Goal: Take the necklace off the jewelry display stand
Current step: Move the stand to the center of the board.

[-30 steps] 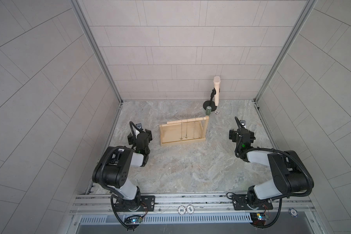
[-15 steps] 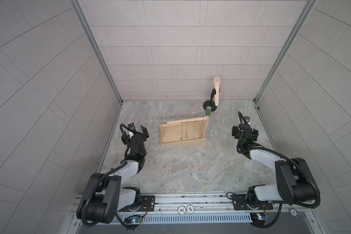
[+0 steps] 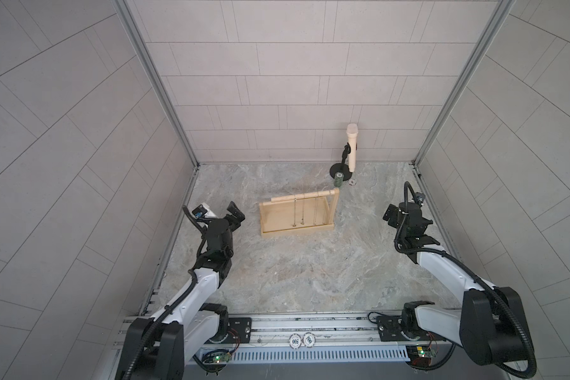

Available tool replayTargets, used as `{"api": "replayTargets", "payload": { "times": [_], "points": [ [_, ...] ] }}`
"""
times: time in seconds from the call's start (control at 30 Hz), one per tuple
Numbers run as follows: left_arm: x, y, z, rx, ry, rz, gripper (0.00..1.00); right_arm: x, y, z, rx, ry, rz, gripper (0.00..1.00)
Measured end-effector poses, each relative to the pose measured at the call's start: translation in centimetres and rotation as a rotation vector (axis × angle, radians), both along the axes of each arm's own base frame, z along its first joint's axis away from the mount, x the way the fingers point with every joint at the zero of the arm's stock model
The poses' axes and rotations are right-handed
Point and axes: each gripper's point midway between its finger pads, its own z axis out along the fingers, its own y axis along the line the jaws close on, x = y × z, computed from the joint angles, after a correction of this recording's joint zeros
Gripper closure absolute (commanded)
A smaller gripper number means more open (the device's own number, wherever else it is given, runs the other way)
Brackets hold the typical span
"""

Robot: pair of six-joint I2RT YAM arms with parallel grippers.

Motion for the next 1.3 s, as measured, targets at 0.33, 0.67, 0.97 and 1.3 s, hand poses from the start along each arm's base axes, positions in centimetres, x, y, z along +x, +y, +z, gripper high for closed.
{"api": "replayTargets", "payload": {
  "times": [0.33, 0.67, 0.97, 1.3],
  "points": [
    [-0.1, -3.1, -1.7, -0.161, 0.19, -0.13, 0.0, -0.3, 6.1, -0.6, 0.008, 0.066, 0.179, 0.03],
    [-1.0, -5.3, -3.9, -0.234, 0.309, -0.232, 0.0, 0.5, 12.7, -2.4, -0.02, 0.175, 0.373, 0.07],
    [-1.2, -6.6, -4.1, -0.304, 0.31, -0.294, 0.0, -0.2, 18.5, -3.3, 0.003, 0.168, 0.544, 0.07],
    [-1.1, -6.8, -6.4, -0.476, 0.301, -0.309, 0.0, 0.3, 22.2, -5.7, 0.063, 0.125, 0.614, 0.09]
  ]
}}
